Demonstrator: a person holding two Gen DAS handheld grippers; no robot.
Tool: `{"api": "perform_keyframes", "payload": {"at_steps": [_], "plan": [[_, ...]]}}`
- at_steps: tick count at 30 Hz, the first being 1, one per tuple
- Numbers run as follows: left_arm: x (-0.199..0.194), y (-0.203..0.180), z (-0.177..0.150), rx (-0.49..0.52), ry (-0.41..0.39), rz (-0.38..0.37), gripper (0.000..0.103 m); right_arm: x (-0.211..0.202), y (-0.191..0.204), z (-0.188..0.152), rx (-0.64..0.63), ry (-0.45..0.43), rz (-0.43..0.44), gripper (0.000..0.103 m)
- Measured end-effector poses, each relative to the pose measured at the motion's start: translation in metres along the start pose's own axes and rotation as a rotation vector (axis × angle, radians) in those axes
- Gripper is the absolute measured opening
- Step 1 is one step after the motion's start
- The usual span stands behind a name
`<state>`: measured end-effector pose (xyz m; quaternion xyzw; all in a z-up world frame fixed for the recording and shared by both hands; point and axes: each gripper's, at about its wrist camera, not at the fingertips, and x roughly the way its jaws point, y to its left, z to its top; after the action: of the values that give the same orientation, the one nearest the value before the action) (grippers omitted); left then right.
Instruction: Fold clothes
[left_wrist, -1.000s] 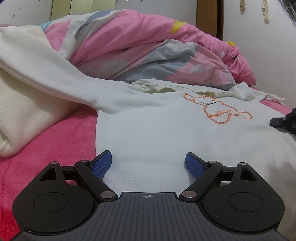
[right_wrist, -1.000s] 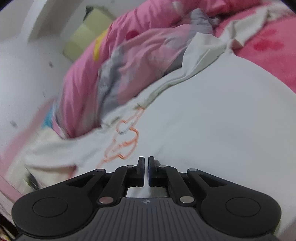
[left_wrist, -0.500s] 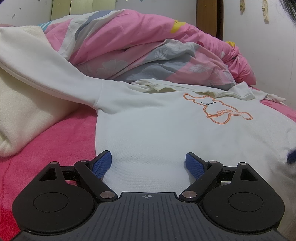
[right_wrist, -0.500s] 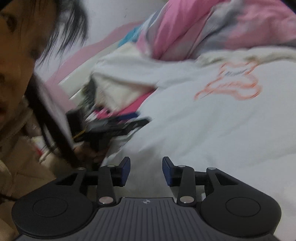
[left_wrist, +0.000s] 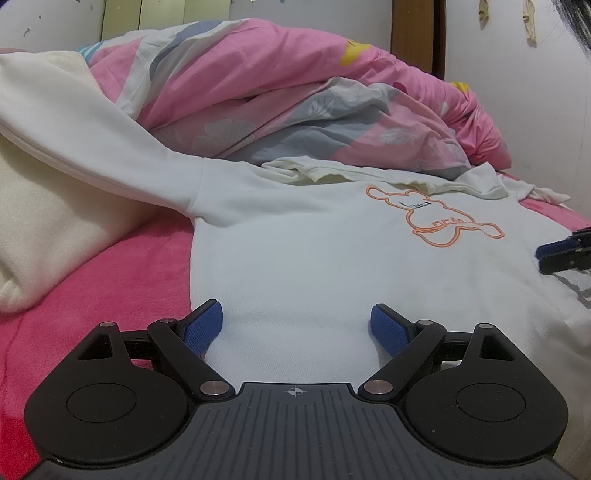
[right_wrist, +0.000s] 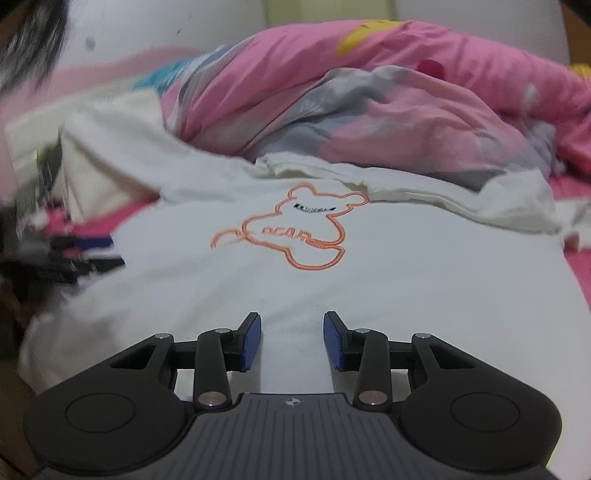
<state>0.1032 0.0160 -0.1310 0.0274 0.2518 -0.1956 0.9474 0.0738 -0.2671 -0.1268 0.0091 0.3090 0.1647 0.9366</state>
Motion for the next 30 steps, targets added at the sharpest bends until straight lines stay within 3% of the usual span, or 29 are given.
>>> {"api": "perform_keyframes", "payload": {"at_steps": [10, 12, 16, 22, 28, 30], "plan": [[0.0, 0.0, 0.0, -0.001, 0.001, -0.001, 0.089, 0.004, -0.002, -0.002, -0.004, -0.002, 0.003, 0.038], [0.0, 0.0, 0.0, -0.001, 0.001, -0.001, 0.089, 0.004, -0.002, -0.002, -0.006, -0.005, 0.009, 0.028], [0.0, 0.0, 0.0, -0.001, 0.001, -0.001, 0.089, 0.002, -0.003, -0.002, 0.002, -0.009, 0.022, 0.025], [0.0, 0.0, 0.0, 0.0, 0.001, -0.001, 0.089, -0.002, 0.0, -0.005, 0.005, -0.015, 0.071, 0.015], [0.0, 0.0, 0.0, 0.0, 0.001, -0.001, 0.089, -0.02, 0.013, -0.012, -0.014, -0.037, 0.163, 0.015], [0.0, 0.0, 0.0, 0.0, 0.001, -0.001, 0.089, -0.026, 0.012, -0.013, 0.005, -0.043, 0.158, 0.016]]}}
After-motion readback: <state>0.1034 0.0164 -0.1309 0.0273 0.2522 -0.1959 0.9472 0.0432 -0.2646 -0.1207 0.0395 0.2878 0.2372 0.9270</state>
